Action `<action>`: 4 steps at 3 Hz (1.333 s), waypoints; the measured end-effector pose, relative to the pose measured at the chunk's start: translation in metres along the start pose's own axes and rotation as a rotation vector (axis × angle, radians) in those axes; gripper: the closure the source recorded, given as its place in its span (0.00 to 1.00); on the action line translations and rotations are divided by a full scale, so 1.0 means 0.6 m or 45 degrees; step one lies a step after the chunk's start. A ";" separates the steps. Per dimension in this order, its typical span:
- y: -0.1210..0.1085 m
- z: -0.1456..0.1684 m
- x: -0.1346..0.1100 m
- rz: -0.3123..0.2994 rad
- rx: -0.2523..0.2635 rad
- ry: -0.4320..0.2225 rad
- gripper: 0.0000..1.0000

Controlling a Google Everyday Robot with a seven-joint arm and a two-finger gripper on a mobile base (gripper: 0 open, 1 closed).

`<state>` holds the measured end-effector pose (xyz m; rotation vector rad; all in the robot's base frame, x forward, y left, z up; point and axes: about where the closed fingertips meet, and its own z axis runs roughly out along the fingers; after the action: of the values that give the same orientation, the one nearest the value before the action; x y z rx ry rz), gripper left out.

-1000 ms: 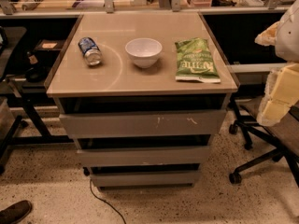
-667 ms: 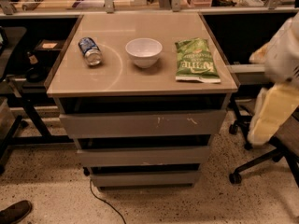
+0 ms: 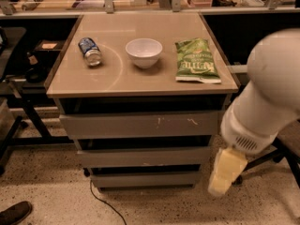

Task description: Open middle drawer

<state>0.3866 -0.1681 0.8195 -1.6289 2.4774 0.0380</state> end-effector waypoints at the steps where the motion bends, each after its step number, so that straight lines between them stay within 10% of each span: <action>1: 0.035 0.045 0.032 0.007 -0.068 0.066 0.00; 2: 0.035 0.045 0.032 0.007 -0.068 0.066 0.00; 4: 0.056 0.227 0.031 0.151 -0.192 0.056 0.00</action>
Offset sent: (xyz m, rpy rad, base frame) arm -0.0224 -0.0050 -0.0311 -0.0249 0.0688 -0.0013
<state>0.3665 -0.1554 0.6802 -1.5510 2.6604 0.2114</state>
